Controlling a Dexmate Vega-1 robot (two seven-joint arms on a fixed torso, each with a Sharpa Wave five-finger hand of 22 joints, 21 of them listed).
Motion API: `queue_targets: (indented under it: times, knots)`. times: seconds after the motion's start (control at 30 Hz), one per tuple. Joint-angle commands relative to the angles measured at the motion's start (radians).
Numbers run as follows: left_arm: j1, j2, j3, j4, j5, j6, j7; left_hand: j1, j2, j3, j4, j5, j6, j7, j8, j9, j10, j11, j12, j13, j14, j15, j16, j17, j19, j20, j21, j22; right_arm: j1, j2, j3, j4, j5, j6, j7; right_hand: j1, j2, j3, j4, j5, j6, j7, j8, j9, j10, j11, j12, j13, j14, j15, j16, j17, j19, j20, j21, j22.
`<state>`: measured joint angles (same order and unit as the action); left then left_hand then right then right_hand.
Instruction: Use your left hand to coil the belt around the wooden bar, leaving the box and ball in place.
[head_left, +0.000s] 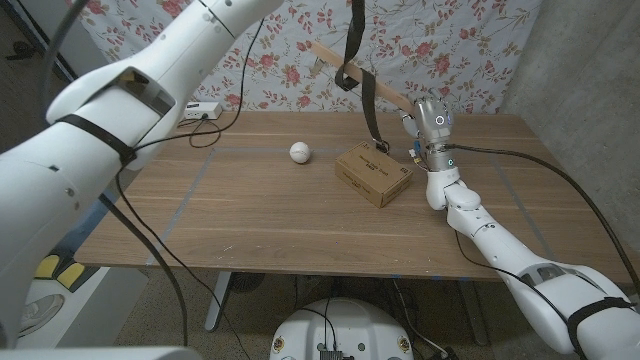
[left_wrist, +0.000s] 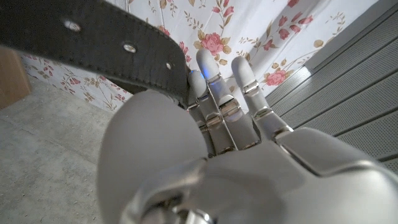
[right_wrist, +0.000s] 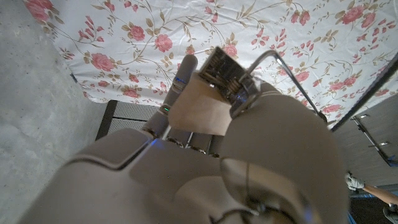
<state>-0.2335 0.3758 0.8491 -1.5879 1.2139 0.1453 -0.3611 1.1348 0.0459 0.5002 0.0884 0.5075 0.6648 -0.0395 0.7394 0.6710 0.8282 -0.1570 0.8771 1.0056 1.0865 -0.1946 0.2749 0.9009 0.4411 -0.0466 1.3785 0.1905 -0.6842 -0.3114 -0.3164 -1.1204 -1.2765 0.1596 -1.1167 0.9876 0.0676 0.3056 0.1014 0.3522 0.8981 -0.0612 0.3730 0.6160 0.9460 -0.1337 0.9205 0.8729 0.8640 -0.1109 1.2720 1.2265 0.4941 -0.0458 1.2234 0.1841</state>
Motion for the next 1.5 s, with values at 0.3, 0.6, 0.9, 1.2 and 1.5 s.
queue_targets:
  times: [0.3,0.6,0.9,1.2,1.5]
  knots:
    - [-0.104,0.013,0.146,0.108,0.004,0.017,-0.258,0.029,0.027,0.006,0.002,0.007,0.025,0.004,0.078,0.0,0.021,-0.021,-0.004,0.004,0.001,-0.023,-0.012,0.001,-0.001,-0.014,-0.003,0.0,-0.086,0.106,0.212,-0.15,-0.181,0.275,0.0,0.057,0.064,-0.004,0.005,0.009,0.018,-0.027,-0.007,0.003,-0.001,-0.002,-0.004,0.001,-0.002,-0.106,-0.006,0.003,-0.005,-0.158,0.0,0.003]
    - [-0.089,0.05,0.172,0.077,0.046,0.013,-0.391,0.028,0.027,0.005,0.005,0.008,0.026,0.005,0.08,-0.001,0.015,-0.02,-0.006,0.006,-0.002,-0.022,-0.02,0.0,-0.005,-0.015,-0.006,-0.001,-0.084,0.148,0.28,-0.155,-0.19,0.359,0.0,0.059,0.066,-0.01,0.005,0.011,0.016,-0.028,-0.007,0.004,-0.003,-0.004,-0.004,0.006,-0.002,-0.106,-0.009,0.003,-0.006,-0.158,0.0,0.003]
    - [-0.09,0.128,0.248,-0.002,0.281,-0.096,-0.446,0.025,0.025,0.004,0.009,0.009,0.018,0.001,0.082,0.006,0.018,-0.021,-0.013,-0.005,-0.002,-0.023,-0.026,-0.001,-0.01,-0.017,-0.01,-0.001,-0.083,0.133,0.282,-0.146,-0.19,0.353,0.0,0.062,0.068,-0.016,0.006,0.014,0.015,-0.027,-0.008,0.002,-0.002,-0.002,-0.006,0.006,-0.001,-0.106,-0.012,0.003,-0.007,-0.158,0.0,0.003]
    - [-0.069,0.215,0.279,-0.083,0.488,-0.264,-0.331,0.026,0.025,0.005,0.012,0.012,0.009,-0.004,0.077,0.0,0.009,-0.026,-0.017,-0.005,-0.011,-0.024,-0.036,-0.001,-0.02,-0.019,-0.022,-0.004,-0.085,0.134,0.296,-0.142,-0.184,0.374,0.0,0.064,0.069,-0.021,0.006,0.016,0.015,-0.025,-0.007,0.004,-0.004,-0.002,-0.007,0.01,0.001,-0.106,-0.015,0.003,-0.007,-0.158,0.0,0.003]
    - [-0.015,0.291,0.229,-0.153,0.542,-0.376,-0.177,0.027,0.021,0.003,0.012,0.014,0.011,-0.007,0.072,-0.012,0.01,-0.031,-0.037,-0.038,-0.012,-0.026,-0.045,-0.005,-0.013,-0.026,-0.03,-0.008,-0.088,0.138,0.316,-0.142,-0.178,0.384,0.0,0.068,0.071,-0.028,0.007,0.019,0.015,-0.026,-0.007,0.005,0.001,-0.001,-0.013,0.003,0.001,-0.106,-0.018,0.003,-0.007,-0.157,0.0,0.002]
